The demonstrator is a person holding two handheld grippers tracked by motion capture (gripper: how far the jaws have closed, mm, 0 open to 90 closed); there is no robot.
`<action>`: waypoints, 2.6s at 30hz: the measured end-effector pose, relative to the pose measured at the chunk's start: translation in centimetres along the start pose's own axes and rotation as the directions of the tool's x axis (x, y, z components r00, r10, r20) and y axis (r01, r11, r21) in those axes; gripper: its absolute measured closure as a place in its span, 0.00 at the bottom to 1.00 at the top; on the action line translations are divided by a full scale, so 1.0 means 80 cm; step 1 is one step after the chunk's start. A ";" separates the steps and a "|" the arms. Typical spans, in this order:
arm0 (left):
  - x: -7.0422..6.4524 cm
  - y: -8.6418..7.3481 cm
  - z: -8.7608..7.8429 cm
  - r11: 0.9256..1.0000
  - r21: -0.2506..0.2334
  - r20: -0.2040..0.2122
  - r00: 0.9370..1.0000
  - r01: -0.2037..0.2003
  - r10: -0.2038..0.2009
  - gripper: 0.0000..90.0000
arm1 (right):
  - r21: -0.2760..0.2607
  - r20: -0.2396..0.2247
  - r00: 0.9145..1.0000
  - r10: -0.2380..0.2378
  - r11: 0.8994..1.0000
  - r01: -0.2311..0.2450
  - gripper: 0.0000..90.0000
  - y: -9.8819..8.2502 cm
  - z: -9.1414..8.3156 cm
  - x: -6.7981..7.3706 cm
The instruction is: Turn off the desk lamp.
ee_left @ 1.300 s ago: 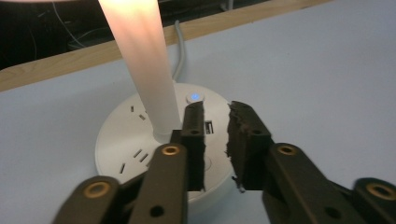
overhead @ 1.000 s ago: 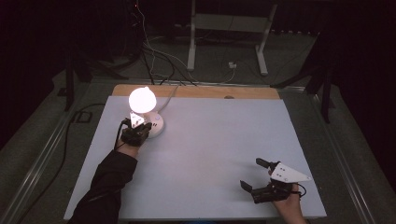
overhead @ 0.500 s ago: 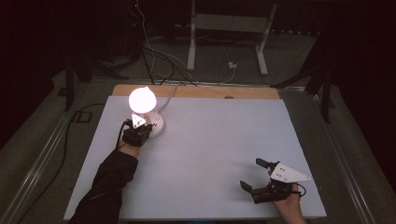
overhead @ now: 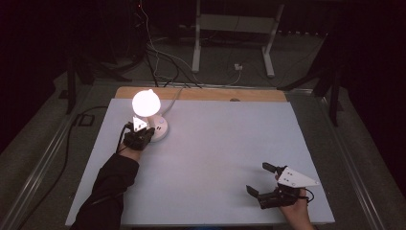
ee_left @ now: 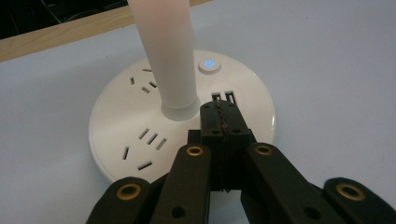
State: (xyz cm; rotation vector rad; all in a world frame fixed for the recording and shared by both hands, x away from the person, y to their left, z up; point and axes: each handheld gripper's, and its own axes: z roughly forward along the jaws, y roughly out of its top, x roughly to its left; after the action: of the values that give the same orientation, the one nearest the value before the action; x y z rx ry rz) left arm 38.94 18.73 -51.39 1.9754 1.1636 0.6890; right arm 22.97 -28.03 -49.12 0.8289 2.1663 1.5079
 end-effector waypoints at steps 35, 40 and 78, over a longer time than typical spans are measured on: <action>-0.002 0.003 -0.010 0.999 -0.027 0.026 0.999 0.031 -0.030 1.00 | 0.003 0.001 1.000 -0.005 1.000 0.005 0.00 0.000 0.000 0.000; -0.004 0.000 -0.005 1.000 -0.018 0.031 0.999 0.022 -0.022 1.00 | 0.006 0.000 1.000 -0.003 1.000 0.003 0.00 0.000 0.000 0.000; 0.004 0.018 -0.029 0.998 -0.054 0.039 0.999 0.031 -0.029 1.00 | 0.009 -0.001 1.000 0.002 1.000 -0.002 0.00 -0.001 0.001 -0.001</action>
State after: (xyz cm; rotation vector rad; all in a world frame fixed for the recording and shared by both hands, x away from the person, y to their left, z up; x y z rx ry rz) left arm 38.06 19.28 -48.86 1.9136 1.1375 0.6576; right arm 23.06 -28.02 -49.20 0.8341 2.1753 1.5005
